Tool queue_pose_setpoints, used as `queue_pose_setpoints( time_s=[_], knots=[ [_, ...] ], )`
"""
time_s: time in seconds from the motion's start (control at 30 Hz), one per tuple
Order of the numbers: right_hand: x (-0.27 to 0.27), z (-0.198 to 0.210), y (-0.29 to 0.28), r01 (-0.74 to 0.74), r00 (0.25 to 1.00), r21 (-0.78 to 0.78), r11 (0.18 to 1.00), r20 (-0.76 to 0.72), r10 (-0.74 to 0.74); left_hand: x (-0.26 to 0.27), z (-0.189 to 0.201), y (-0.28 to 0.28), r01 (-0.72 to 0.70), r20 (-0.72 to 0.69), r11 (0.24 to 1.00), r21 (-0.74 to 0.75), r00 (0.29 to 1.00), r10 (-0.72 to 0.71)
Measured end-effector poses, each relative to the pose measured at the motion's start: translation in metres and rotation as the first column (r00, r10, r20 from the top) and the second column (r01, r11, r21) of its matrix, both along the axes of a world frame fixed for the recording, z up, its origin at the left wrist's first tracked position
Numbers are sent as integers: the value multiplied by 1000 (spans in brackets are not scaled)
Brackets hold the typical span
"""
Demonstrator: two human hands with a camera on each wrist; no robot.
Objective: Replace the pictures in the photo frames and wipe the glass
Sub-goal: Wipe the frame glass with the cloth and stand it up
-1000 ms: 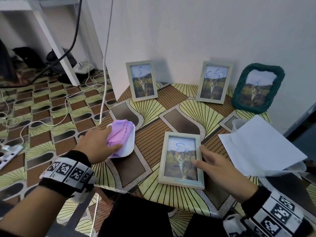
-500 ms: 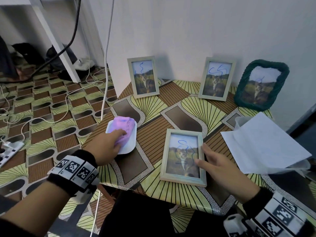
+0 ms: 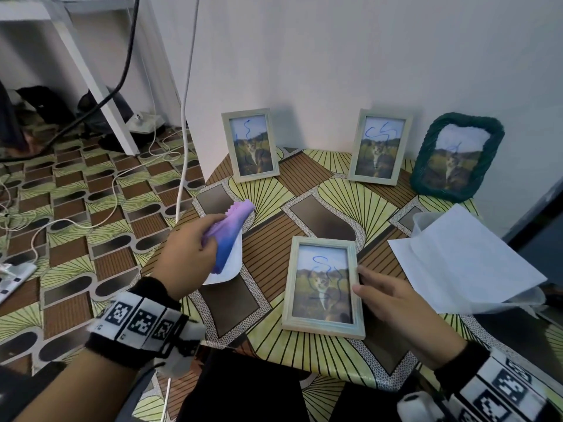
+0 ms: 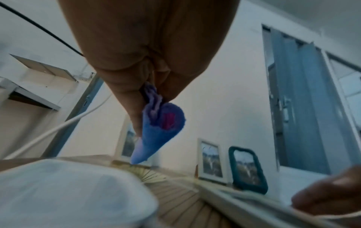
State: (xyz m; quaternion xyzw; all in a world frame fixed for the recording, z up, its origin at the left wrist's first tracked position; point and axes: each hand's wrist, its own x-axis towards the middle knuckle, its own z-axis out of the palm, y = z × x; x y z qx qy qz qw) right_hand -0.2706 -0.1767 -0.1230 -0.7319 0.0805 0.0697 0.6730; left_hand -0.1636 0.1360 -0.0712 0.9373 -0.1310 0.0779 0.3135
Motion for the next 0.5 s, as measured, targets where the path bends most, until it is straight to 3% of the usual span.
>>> queue_pose_setpoints(
  time_s=[0.1, 0.2, 0.3, 0.37, 0.43, 0.5],
  knots=[
    [0, -1, -2, 19, 1000, 0, 1000, -5, -19, -15, 12, -30, 77, 70, 993, -92, 995, -71],
    [-1, 4, -1, -5, 1000, 17, 1000, 22, 5, -35, 13, -65, 226, 134, 972, -57, 967, -217],
    [-2, 5, -4, 21, 1000, 26, 999, 22, -22, -48, 3, -95, 381, 20, 923, 59, 924, -383],
    [-2, 0, -7, 84, 996, 37, 996, 6, -84, -54, -8, -108, 474, -114, 852, 222, 881, -460],
    [-3, -1, -11, 132, 991, 29, 991, -3, -132, -62, -19, -115, 568, -246, 727, 386, 823, -512],
    [-4, 0, -13, 130, 992, 23, 991, -2, -130, -68, -25, -118, 604, -288, 643, 472, 794, -535]
  ],
)
